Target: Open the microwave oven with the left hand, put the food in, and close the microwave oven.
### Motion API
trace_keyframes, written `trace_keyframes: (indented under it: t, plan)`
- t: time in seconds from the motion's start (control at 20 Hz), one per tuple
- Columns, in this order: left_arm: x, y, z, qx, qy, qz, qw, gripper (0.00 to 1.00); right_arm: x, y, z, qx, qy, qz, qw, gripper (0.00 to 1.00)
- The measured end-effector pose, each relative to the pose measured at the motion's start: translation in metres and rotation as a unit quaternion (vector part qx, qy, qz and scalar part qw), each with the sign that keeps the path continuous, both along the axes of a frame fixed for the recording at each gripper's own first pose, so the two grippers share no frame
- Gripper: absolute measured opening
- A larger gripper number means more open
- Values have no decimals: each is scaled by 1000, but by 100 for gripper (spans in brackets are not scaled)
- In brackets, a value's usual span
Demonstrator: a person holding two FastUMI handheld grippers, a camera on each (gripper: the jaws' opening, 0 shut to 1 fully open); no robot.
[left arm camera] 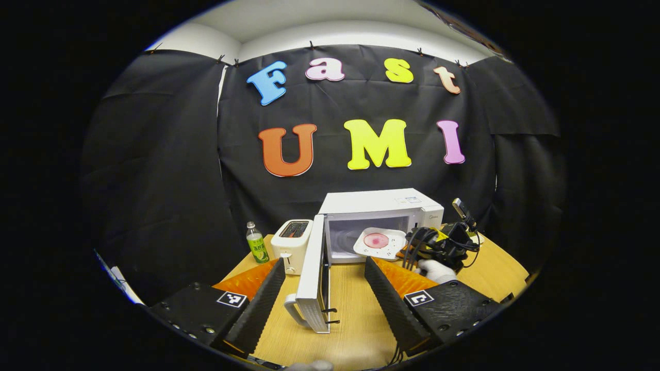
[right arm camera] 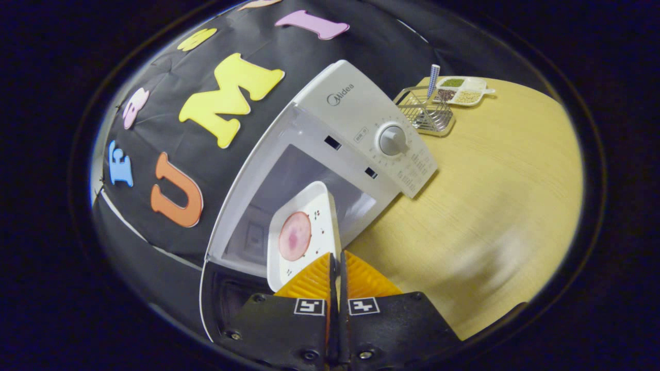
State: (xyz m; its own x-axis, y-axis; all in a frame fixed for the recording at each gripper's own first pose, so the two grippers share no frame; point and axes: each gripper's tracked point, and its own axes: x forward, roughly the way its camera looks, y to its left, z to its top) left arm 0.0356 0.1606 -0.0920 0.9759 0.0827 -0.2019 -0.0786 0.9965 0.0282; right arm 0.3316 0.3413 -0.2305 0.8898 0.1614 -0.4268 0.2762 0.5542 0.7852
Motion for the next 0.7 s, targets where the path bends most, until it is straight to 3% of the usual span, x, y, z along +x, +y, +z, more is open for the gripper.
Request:
trace_keyframes:
  t: [0.4,0.7]
  plan:
    - [24,0,-12,27,-4,-1,1000,95,84,25,-30,31,9,-78,996,4]
    - [24,11,-24,36,10,15,999,95,118,38,-54,21,15,-88,996,4]
